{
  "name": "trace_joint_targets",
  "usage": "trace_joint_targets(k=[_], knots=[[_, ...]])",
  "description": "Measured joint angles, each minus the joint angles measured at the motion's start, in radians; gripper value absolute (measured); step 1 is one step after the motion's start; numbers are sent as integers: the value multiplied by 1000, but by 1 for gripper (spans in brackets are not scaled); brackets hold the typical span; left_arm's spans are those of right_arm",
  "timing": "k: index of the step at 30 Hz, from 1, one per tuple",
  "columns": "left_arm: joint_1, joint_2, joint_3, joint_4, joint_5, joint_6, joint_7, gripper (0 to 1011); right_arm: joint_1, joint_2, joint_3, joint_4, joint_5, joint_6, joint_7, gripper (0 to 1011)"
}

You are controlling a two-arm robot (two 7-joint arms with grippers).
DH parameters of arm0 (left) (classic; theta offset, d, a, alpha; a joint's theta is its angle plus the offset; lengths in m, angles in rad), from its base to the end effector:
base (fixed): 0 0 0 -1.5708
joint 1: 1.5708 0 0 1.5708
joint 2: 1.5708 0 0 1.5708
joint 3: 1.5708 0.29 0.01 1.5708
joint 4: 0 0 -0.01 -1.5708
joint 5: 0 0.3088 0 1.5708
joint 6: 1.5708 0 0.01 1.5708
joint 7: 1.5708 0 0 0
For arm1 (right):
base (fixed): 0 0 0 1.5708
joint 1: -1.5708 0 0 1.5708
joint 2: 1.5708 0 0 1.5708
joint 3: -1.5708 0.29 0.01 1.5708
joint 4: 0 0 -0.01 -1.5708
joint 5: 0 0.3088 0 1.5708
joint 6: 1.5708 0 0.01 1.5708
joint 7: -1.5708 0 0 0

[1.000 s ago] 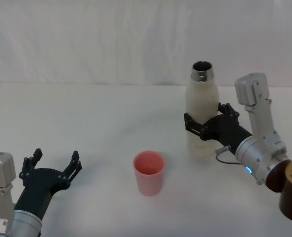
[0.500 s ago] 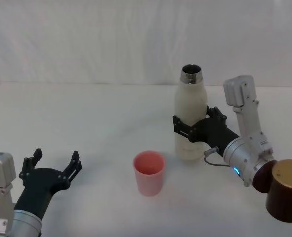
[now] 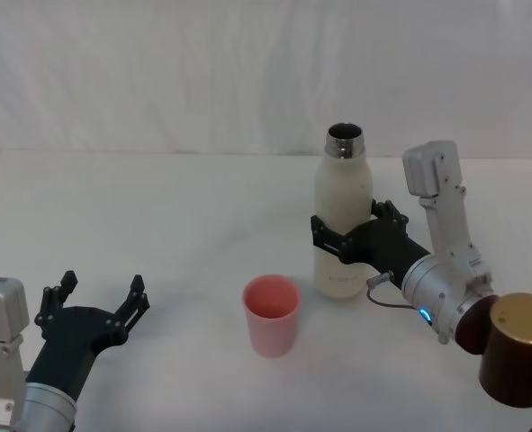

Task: Grasp the thermos with one hand and pour water into the cup lid.

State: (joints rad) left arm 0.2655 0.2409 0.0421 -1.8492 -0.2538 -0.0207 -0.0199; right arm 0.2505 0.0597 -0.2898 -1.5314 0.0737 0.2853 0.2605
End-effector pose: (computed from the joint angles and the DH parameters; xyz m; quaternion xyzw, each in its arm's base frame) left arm 0.2529 0.0375 -0.2853 -0.0174 0.0065 0.6616 0.7496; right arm 0.3835 0.0748 -0.2326 -0.0550 0.0161 -0.4924 0.8685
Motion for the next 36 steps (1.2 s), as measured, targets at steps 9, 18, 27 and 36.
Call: trace_joint_targets(k=[9,18,27,36], knots=[[0,0,0,0,0,0,0,1001,-1,17,-12,8,22,-4,-14,957],[0,0,0,0,0,0,0,1001,-10,32,-20,8,39,-22,-24,957],[0,0,0,0,0,0,0,1001,-14,47,-31,10,51,-45,-24,957],[0,0,0,0,0,0,0,1001,-18,55,-35,10,58,-55,-18,957]])
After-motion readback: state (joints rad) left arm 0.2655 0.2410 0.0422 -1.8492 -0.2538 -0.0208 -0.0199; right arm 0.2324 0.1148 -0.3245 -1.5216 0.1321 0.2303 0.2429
